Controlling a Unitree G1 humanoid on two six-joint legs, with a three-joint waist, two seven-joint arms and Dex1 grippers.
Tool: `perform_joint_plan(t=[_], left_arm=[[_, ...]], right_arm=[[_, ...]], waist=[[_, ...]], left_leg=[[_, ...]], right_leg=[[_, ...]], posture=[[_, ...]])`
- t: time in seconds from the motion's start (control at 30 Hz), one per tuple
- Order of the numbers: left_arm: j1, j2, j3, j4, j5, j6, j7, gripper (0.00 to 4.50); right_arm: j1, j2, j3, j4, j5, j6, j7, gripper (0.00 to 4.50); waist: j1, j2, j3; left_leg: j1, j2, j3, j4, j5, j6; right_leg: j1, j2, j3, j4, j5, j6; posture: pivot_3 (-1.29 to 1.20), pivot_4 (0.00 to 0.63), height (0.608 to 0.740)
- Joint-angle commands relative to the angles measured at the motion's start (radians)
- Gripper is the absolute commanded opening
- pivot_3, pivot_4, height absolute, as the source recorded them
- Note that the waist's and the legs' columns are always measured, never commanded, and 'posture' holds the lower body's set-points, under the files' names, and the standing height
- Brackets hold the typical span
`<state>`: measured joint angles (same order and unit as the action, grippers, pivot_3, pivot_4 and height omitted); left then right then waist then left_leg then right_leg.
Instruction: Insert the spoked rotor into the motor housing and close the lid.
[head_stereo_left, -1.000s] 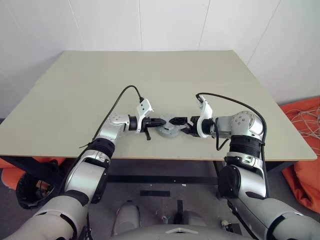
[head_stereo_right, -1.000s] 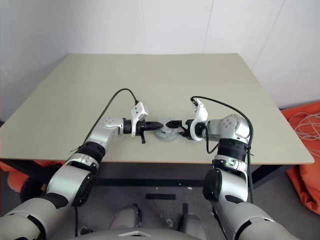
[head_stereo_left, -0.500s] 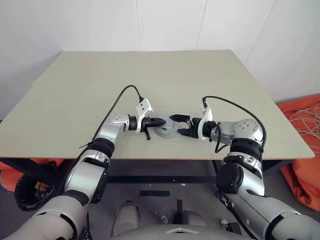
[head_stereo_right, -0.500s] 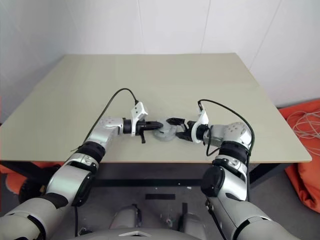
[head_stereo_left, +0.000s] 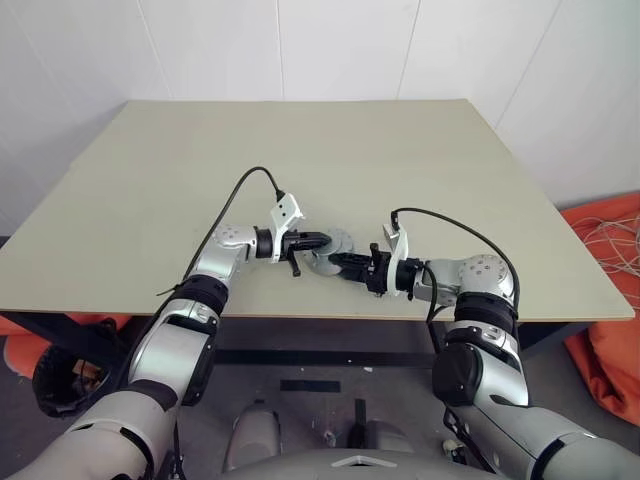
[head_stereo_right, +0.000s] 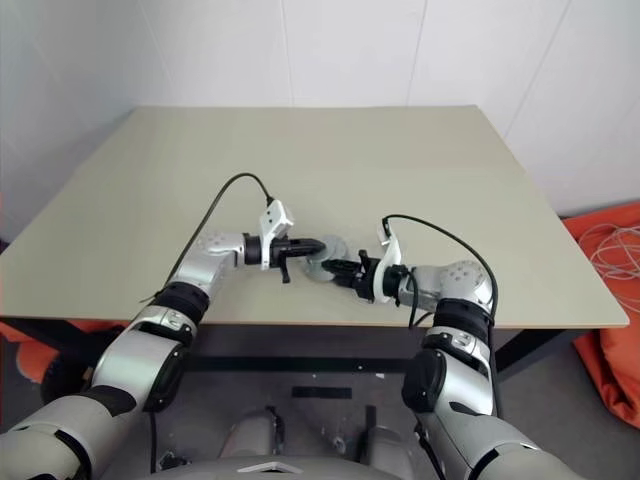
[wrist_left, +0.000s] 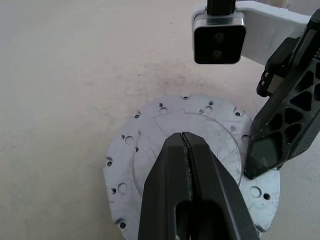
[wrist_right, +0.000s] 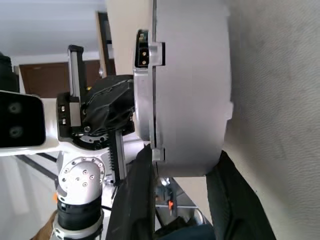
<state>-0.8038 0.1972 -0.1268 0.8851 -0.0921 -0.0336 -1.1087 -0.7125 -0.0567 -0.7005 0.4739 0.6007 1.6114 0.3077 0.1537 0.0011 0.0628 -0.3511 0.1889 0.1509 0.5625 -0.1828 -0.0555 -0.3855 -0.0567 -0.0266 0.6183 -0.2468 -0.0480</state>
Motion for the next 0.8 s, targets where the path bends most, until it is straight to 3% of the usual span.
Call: perform_joint_plan(t=[0.03,0.53,0.67,0.8], left_arm=[[0.01,-0.002,-0.021,-0.002,0.02,0.011,-0.011,0.0],[0.01,-0.004,-0.005,-0.018,0.005,0.014,-0.003,0.0],[0.039,-0.009,0.053,-0.148,-0.071,0.081,0.018,0.0],[0.124,-0.017,0.137,-0.408,-0.192,0.235,0.106,0.0]], right_arm=[[-0.042,0.004,-0.028,-0.036,0.063,0.003,-0.003,1.17],[-0.033,0.025,-0.068,-0.058,0.098,0.003,-0.068,1.17],[-0.035,0.026,-0.084,-0.065,0.1,0.003,-0.078,1.17],[-0.038,0.032,-0.113,-0.073,0.092,0.003,-0.091,1.17]], waist=[[0.0,0.0,0.0],[0.0,0.0,0.0],[0.0,0.0,0.0],[-0.002,0.0,0.0]], left_leg=[[0.0,0.0,0.0,0.0,0.0,0.0],[0.0,0.0,0.0,0.0,0.001,-0.002],[-0.001,0.0,0.0,0.0,0.001,-0.002],[-0.008,0.0,0.0,0.001,0.001,-0.002]], right_leg=[[0.0,0.0,0.0,0.0,0.0,0.0],[0.0,0.0,0.0,0.001,0.0,0.0],[-0.001,0.0,0.0,0.001,0.0,0.0],[-0.007,0.0,-0.002,0.002,0.0,0.0]], posture=[[0.0,0.0,0.74],[0.0,0.0,0.74],[0.0,0.0,0.74],[0.0,0.0,0.74]])
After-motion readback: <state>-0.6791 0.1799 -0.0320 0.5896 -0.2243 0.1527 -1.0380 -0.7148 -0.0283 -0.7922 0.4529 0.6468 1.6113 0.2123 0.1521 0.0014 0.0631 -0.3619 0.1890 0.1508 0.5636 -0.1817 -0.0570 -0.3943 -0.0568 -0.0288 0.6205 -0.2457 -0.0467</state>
